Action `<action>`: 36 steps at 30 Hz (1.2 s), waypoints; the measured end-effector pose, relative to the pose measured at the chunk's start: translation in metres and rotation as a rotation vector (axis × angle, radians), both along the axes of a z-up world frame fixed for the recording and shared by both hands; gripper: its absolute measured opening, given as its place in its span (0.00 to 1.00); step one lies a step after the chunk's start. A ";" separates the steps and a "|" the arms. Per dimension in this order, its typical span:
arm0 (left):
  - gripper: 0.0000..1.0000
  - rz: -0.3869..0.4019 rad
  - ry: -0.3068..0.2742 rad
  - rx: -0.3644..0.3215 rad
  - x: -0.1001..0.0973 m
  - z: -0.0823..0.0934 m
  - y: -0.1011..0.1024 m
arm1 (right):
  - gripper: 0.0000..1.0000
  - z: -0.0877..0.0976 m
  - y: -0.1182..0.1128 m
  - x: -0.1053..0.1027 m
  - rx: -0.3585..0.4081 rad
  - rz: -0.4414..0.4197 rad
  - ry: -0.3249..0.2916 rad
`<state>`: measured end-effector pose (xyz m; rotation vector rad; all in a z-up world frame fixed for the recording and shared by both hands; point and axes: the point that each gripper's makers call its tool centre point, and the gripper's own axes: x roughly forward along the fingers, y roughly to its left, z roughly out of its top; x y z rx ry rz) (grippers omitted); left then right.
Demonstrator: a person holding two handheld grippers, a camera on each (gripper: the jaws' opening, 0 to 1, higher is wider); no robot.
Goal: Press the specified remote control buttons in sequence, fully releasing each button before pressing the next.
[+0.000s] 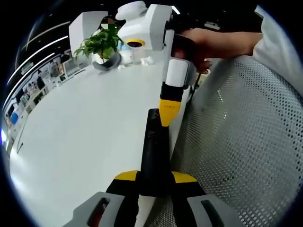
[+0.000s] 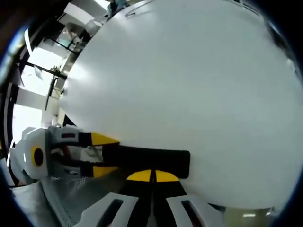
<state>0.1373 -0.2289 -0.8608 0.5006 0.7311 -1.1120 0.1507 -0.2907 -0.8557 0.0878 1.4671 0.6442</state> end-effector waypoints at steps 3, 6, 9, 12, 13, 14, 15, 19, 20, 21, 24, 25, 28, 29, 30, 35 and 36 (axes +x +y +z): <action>0.25 -0.004 -0.003 0.002 0.000 0.000 0.000 | 0.00 0.000 0.000 0.000 -0.003 0.007 -0.003; 0.25 -0.005 -0.004 0.002 0.000 0.000 0.000 | 0.00 -0.001 0.000 0.000 -0.008 0.017 -0.009; 0.25 -0.006 -0.005 0.002 0.000 0.000 0.000 | 0.00 -0.001 0.000 0.000 -0.005 0.014 -0.008; 0.25 -0.007 -0.005 0.002 0.000 0.000 0.000 | 0.00 -0.001 0.000 0.000 0.001 0.006 0.000; 0.25 -0.007 -0.005 0.002 0.000 0.000 0.000 | 0.00 -0.001 0.000 0.000 0.003 0.006 0.001; 0.25 -0.008 -0.005 0.003 0.000 0.000 0.000 | 0.00 0.000 0.000 0.000 0.006 0.008 0.001; 0.25 -0.009 -0.006 0.005 0.000 0.000 0.000 | 0.00 0.000 0.000 0.000 0.007 0.007 0.003; 0.25 -0.008 -0.005 0.006 0.000 0.000 0.000 | 0.00 0.001 0.000 0.000 0.005 0.006 0.001; 0.25 -0.007 -0.005 0.006 0.000 0.000 0.000 | 0.00 0.002 0.000 0.000 0.005 0.004 0.001; 0.25 -0.007 -0.004 0.006 0.000 0.000 0.000 | 0.00 0.003 0.000 0.001 0.009 -0.002 -0.006; 0.25 -0.007 -0.005 0.007 0.000 0.000 0.000 | 0.00 0.006 0.000 0.007 0.025 -0.021 -0.033; 0.25 -0.008 -0.006 0.008 0.000 0.000 0.000 | 0.00 0.006 0.000 0.008 0.027 -0.027 -0.036; 0.25 -0.011 -0.008 0.010 0.000 0.000 0.000 | 0.00 0.005 -0.001 0.011 0.023 -0.032 -0.058; 0.25 -0.012 -0.009 0.010 0.000 0.000 0.000 | 0.00 0.006 0.000 0.012 0.021 -0.026 -0.071; 0.25 -0.014 -0.011 0.011 0.000 0.000 0.000 | 0.00 0.006 0.001 0.012 0.022 -0.019 -0.082; 0.25 -0.017 -0.013 0.012 0.000 0.000 -0.001 | 0.00 0.005 0.004 0.012 0.016 0.016 -0.103; 0.25 -0.017 -0.012 0.012 0.000 0.000 -0.001 | 0.00 0.004 0.003 0.013 0.009 0.020 -0.111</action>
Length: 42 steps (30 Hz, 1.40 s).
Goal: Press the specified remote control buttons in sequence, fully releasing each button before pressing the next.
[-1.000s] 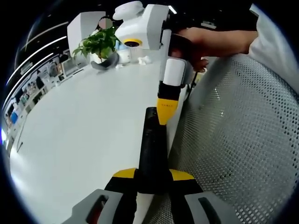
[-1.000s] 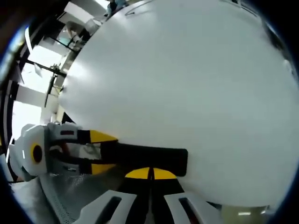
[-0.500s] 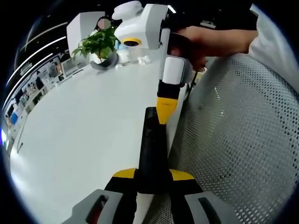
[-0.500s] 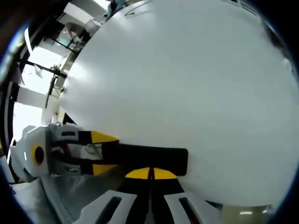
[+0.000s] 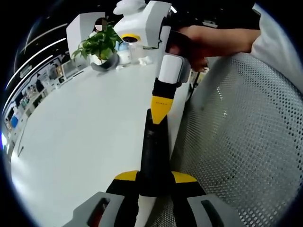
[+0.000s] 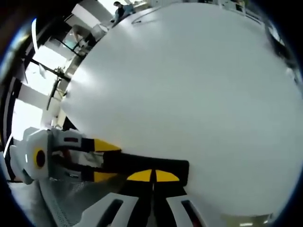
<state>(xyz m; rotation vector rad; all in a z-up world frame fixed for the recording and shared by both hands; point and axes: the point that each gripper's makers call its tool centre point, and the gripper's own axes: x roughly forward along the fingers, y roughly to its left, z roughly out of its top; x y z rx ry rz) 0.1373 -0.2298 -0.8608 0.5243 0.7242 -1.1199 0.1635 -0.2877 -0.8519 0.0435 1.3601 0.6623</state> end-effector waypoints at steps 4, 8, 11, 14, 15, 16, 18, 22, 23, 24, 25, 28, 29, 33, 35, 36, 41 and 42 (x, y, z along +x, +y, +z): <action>0.25 -0.005 -0.003 0.000 0.000 0.000 -0.001 | 0.00 -0.001 -0.001 0.001 0.001 0.000 -0.002; 0.25 -0.004 0.001 -0.004 0.001 0.000 -0.001 | 0.00 -0.001 -0.001 0.001 0.006 0.005 -0.007; 0.25 -0.004 0.001 -0.006 0.001 0.000 -0.001 | 0.00 -0.001 -0.001 0.002 0.015 -0.005 -0.006; 0.25 -0.002 0.002 -0.006 0.001 0.000 -0.001 | 0.00 -0.002 -0.001 0.002 0.014 -0.003 -0.014; 0.25 -0.002 0.003 -0.007 0.001 0.000 -0.001 | 0.00 -0.002 -0.001 0.002 0.013 -0.001 -0.017; 0.25 -0.001 0.005 -0.004 0.001 0.000 -0.002 | 0.00 -0.002 -0.001 0.002 0.012 -0.001 -0.019; 0.25 -0.001 0.006 0.005 0.001 0.000 -0.002 | 0.00 -0.002 -0.001 0.002 0.014 -0.006 -0.016; 0.25 0.002 0.015 0.007 0.002 0.000 -0.001 | 0.00 -0.002 -0.001 0.003 0.010 -0.013 -0.019; 0.25 0.004 0.017 0.005 0.001 0.000 -0.001 | 0.00 -0.002 0.000 0.003 0.005 -0.008 -0.024; 0.25 0.003 0.017 0.006 0.002 0.000 -0.001 | 0.00 -0.002 0.000 0.002 0.000 -0.001 -0.027; 0.25 0.004 0.018 0.007 0.001 0.001 -0.001 | 0.00 -0.002 0.000 0.002 -0.005 0.010 -0.034; 0.25 0.005 0.019 0.009 0.001 0.000 0.000 | 0.00 -0.002 0.000 0.002 -0.007 0.016 -0.044; 0.25 0.005 0.019 0.010 0.001 0.000 0.000 | 0.00 -0.002 -0.001 0.002 -0.006 0.015 -0.045; 0.25 0.009 0.028 0.022 0.001 0.000 0.000 | 0.00 -0.002 -0.001 0.002 0.000 0.010 -0.040; 0.25 0.012 0.035 0.027 0.001 0.001 0.001 | 0.00 -0.001 0.000 0.002 0.004 0.012 -0.038; 0.25 0.015 0.041 0.028 0.001 0.001 0.002 | 0.00 -0.001 0.000 0.002 0.005 0.014 -0.039; 0.25 0.024 0.033 0.048 0.004 0.002 0.006 | 0.00 -0.001 0.001 0.003 -0.005 0.031 -0.059; 0.25 0.030 0.031 0.050 0.005 0.002 0.007 | 0.00 -0.001 0.001 0.003 -0.005 0.031 -0.062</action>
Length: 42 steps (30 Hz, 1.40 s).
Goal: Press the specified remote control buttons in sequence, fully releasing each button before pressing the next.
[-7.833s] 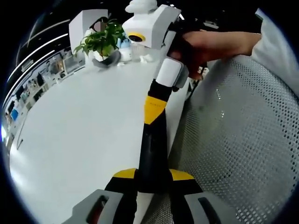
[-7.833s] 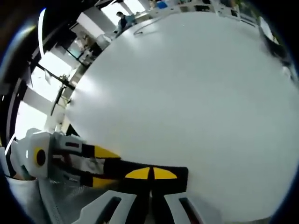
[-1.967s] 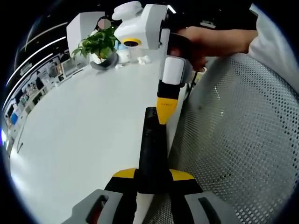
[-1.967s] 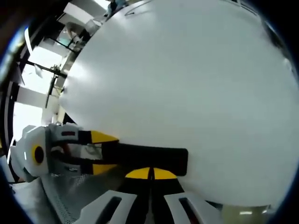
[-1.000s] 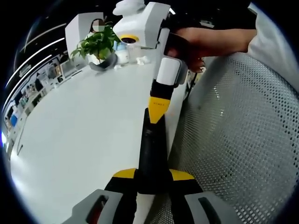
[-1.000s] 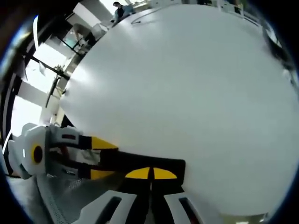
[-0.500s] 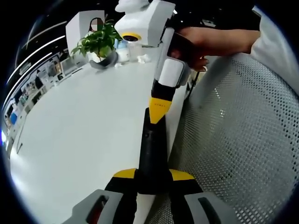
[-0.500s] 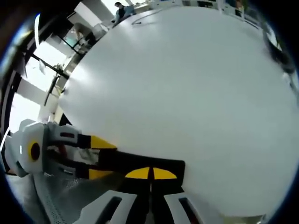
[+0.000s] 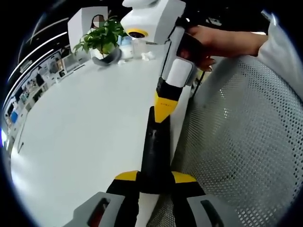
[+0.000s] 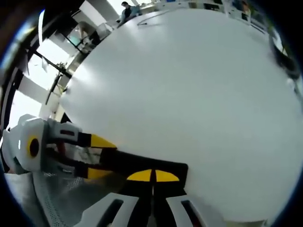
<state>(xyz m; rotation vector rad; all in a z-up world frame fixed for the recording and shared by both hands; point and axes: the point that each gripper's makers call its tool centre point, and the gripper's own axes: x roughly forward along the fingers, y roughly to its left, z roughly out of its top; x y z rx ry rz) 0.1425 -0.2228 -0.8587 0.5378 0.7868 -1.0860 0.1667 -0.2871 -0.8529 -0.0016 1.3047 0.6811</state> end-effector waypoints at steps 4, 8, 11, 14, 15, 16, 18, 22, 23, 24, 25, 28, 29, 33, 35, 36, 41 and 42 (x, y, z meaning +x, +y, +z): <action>0.25 0.011 0.007 -0.001 0.000 0.001 0.001 | 0.00 0.000 0.000 0.001 0.011 -0.015 0.007; 0.25 0.016 0.006 -0.002 0.001 0.000 0.002 | 0.00 0.000 -0.001 0.001 0.010 -0.018 0.005; 0.25 0.027 0.014 -0.015 0.001 0.000 0.002 | 0.00 0.001 -0.001 0.002 0.032 -0.037 0.031; 0.25 0.019 0.011 -0.015 0.000 0.000 0.000 | 0.00 0.001 -0.002 0.003 0.045 -0.075 0.069; 0.25 0.009 0.008 -0.010 -0.001 -0.002 -0.001 | 0.00 0.001 -0.003 0.003 0.048 -0.079 0.077; 0.24 -0.001 0.006 -0.006 -0.002 -0.003 -0.001 | 0.00 0.002 -0.003 0.002 0.052 -0.082 0.082; 0.24 -0.014 -0.010 0.002 -0.002 -0.003 -0.002 | 0.00 0.007 0.001 0.003 0.091 -0.099 0.090; 0.24 -0.016 -0.009 -0.004 -0.002 -0.003 -0.003 | 0.00 0.012 0.003 0.009 0.107 -0.101 0.032; 0.24 -0.020 -0.012 -0.005 -0.002 -0.003 -0.004 | 0.00 0.011 0.003 0.010 0.099 -0.100 0.028; 0.24 -0.024 -0.016 -0.005 -0.002 -0.003 -0.004 | 0.00 0.010 0.003 0.009 0.090 -0.095 0.032; 0.24 -0.027 -0.019 -0.005 -0.002 -0.003 -0.004 | 0.00 0.008 0.003 0.007 0.076 -0.088 0.039; 0.24 -0.030 -0.025 -0.005 -0.002 -0.003 -0.005 | 0.00 0.003 -0.001 0.001 0.051 -0.093 0.088; 0.24 -0.028 -0.025 -0.005 -0.002 -0.003 -0.005 | 0.00 0.000 -0.003 -0.001 0.041 -0.095 0.109; 0.24 -0.024 -0.028 -0.003 -0.002 -0.003 -0.005 | 0.00 0.001 -0.002 -0.001 0.041 -0.085 0.093; 0.25 -0.024 -0.029 -0.001 -0.002 -0.004 -0.005 | 0.00 0.001 -0.002 -0.001 0.032 -0.071 0.081; 0.25 -0.020 -0.025 -0.003 -0.002 -0.003 -0.006 | 0.00 0.001 -0.002 -0.002 0.028 -0.065 0.077; 0.26 0.081 0.064 -0.050 0.001 0.000 -0.006 | 0.00 -0.001 -0.004 -0.001 0.029 -0.080 0.084; 0.26 0.063 0.046 -0.045 0.000 -0.001 -0.007 | 0.00 -0.002 -0.004 -0.001 0.035 -0.087 0.090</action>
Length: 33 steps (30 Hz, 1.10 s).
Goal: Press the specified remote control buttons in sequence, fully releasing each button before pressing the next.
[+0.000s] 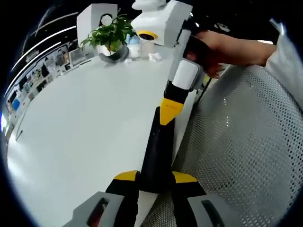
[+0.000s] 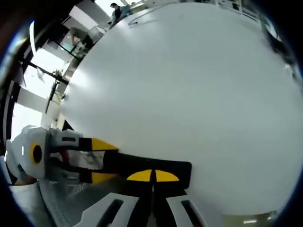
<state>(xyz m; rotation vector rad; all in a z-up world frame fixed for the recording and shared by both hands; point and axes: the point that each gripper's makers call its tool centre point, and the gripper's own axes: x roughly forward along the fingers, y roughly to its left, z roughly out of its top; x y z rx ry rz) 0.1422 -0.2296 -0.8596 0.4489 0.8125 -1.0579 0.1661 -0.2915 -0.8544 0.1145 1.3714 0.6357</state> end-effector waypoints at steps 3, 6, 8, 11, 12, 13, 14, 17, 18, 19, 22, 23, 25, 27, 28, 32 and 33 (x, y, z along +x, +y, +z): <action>0.26 -0.028 -0.027 0.016 -0.002 -0.001 -0.001 | 0.00 0.000 0.001 -0.001 0.006 -0.002 0.005; 0.25 -0.037 -0.035 0.020 -0.001 -0.001 0.000 | 0.00 0.001 0.001 0.000 0.009 -0.004 0.012; 0.25 -0.044 -0.045 0.024 -0.002 -0.002 0.000 | 0.00 0.001 0.000 0.000 0.018 -0.025 0.029; 0.25 -0.077 -0.073 0.041 -0.002 -0.002 0.000 | 0.00 0.002 0.001 0.000 0.023 -0.036 0.038; 0.25 -0.079 -0.075 0.041 -0.002 -0.002 0.000 | 0.00 0.002 0.001 0.000 0.020 -0.033 0.036; 0.24 -0.078 -0.075 0.040 -0.002 -0.002 0.000 | 0.00 0.002 0.002 -0.001 0.010 -0.020 0.026; 0.24 -0.076 -0.073 0.040 -0.001 -0.002 0.000 | 0.00 0.003 0.002 -0.001 0.005 -0.015 0.020; 0.24 -0.077 -0.075 0.038 -0.001 -0.002 -0.001 | 0.00 0.008 0.007 0.003 0.018 0.009 -0.027; 0.24 -0.080 -0.078 0.038 -0.001 -0.002 -0.001 | 0.00 0.010 0.008 0.004 0.028 0.009 -0.029; 0.24 -0.081 -0.079 0.038 -0.001 -0.002 -0.002 | 0.00 0.010 0.010 0.004 0.041 0.006 -0.026; 0.24 -0.081 -0.079 0.038 -0.001 -0.002 -0.002 | 0.00 0.005 0.008 0.004 0.013 0.008 -0.003; 0.24 -0.081 -0.080 0.038 -0.001 -0.002 -0.002 | 0.00 0.005 0.008 0.006 0.011 0.009 -0.012; 0.24 -0.082 -0.083 0.038 -0.001 -0.002 -0.002 | 0.00 0.007 0.011 0.010 0.033 0.001 -0.019; 0.24 -0.080 -0.081 0.037 -0.001 -0.002 -0.002 | 0.00 0.010 0.015 0.012 0.057 -0.006 -0.023; 0.24 -0.079 -0.079 0.036 -0.001 -0.002 -0.002 | 0.00 0.010 0.018 0.014 0.072 -0.008 -0.024; 0.24 -0.080 -0.079 0.035 -0.001 -0.002 -0.002 | 0.00 0.006 0.025 0.007 0.122 -0.014 0.035; 0.24 -0.080 -0.079 0.034 -0.001 -0.002 -0.002 | 0.00 0.005 0.025 0.006 0.119 -0.007 0.041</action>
